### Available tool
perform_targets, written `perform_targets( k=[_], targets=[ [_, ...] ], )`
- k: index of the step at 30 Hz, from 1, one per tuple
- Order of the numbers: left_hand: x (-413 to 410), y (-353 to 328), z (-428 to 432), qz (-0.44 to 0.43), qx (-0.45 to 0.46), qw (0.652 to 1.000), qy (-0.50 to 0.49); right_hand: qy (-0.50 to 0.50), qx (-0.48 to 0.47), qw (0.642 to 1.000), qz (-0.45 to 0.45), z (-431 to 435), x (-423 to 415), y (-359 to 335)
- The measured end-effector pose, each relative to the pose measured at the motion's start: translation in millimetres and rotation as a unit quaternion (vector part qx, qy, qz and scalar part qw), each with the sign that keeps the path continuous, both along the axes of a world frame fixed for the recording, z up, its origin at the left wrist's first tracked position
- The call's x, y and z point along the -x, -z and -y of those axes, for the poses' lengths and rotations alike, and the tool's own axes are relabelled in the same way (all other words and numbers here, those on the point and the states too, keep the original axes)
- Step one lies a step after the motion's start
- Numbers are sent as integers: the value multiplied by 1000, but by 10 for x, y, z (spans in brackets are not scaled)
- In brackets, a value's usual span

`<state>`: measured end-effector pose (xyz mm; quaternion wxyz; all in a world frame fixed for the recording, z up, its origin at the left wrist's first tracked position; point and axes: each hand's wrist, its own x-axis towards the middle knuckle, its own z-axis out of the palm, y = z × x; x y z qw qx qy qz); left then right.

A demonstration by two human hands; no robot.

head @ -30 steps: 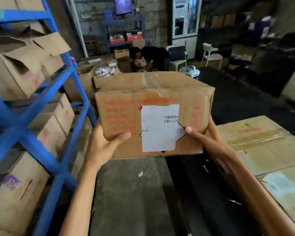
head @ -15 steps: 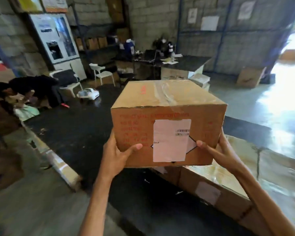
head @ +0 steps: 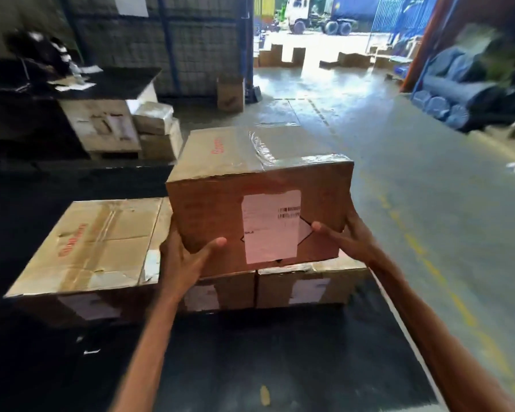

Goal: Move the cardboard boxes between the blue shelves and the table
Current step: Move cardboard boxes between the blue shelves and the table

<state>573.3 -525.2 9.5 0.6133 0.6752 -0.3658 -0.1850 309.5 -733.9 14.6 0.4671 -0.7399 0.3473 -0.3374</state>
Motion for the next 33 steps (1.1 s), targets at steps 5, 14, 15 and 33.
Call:
perform_targets(
  k=[5, 14, 15, 33],
  targets=[
    [403, 293, 634, 15, 13, 999, 37, 30, 4, 999, -42, 403, 582, 137],
    [681, 704, 1062, 3, -6, 1000, 25, 48, -12, 995, -84, 836, 846, 656],
    [712, 767, 1056, -2, -14, 1000, 18, 44, -12, 995, -86, 859, 856, 730],
    [813, 1112, 956, 11, -95, 995, -10, 75, -12, 991, -114, 656, 933, 1175]
  ],
)
